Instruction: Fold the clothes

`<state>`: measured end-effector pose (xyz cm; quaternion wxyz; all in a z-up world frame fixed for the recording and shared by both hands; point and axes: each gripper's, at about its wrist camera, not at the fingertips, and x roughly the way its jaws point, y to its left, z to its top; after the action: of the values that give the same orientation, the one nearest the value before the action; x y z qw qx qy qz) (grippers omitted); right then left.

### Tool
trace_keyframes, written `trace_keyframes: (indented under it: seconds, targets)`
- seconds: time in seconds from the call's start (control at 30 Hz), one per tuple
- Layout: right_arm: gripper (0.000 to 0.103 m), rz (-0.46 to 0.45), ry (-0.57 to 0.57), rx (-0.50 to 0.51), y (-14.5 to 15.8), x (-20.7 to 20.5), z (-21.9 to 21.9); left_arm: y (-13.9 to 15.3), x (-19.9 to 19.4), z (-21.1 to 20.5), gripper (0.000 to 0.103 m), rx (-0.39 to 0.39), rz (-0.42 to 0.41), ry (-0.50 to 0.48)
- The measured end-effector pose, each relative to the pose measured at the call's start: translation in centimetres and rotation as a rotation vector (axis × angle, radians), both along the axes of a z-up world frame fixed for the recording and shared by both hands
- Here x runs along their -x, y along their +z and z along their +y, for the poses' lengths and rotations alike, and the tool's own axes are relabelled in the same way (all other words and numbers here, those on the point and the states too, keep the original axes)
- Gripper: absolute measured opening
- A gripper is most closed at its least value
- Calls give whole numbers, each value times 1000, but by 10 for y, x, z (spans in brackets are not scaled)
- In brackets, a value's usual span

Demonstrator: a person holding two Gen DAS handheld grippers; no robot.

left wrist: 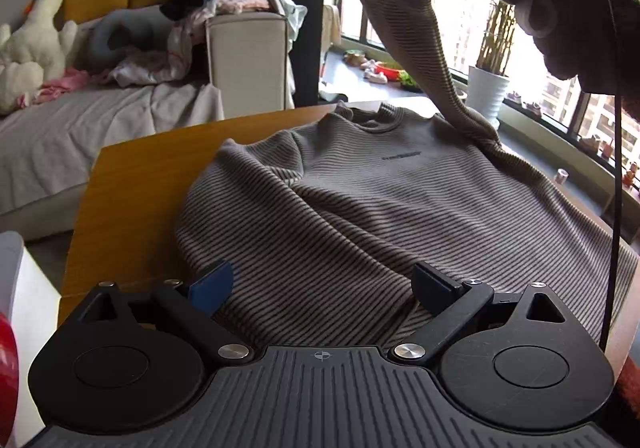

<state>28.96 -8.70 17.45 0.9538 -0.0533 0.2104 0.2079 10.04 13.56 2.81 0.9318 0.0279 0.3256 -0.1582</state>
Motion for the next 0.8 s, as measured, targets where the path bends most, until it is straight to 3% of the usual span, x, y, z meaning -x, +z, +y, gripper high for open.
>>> trace_keyframes:
  seconds: [0.07, 0.13, 0.27, 0.43, 0.57, 0.6, 0.7, 0.8]
  targets:
    - [17, 24, 7, -6, -8, -4, 9, 0, -1, 4, 99, 2, 4, 8]
    - [32, 30, 8, -13, -11, -4, 13, 0, -4, 8, 99, 12, 7, 23]
    - [32, 21, -9, -6, -9, 7, 6, 1, -9, 17, 99, 30, 7, 55]
    - [32, 285, 90, -95, -42, 35, 0, 8, -20, 32, 99, 60, -2, 132]
    - [32, 726, 201, -304, -105, 68, 9, 15, -29, 47, 99, 86, -6, 210]
    - [32, 794, 203, -345, -117, 74, 12, 18, -31, 51, 99, 89, -7, 232]
    - [32, 915, 198, -440, -139, 87, 18, 26, -32, 58, 99, 94, -17, 264]
    - [32, 902, 173, -438, -146, 88, 27, 32, -28, 59, 100, 90, -35, 274]
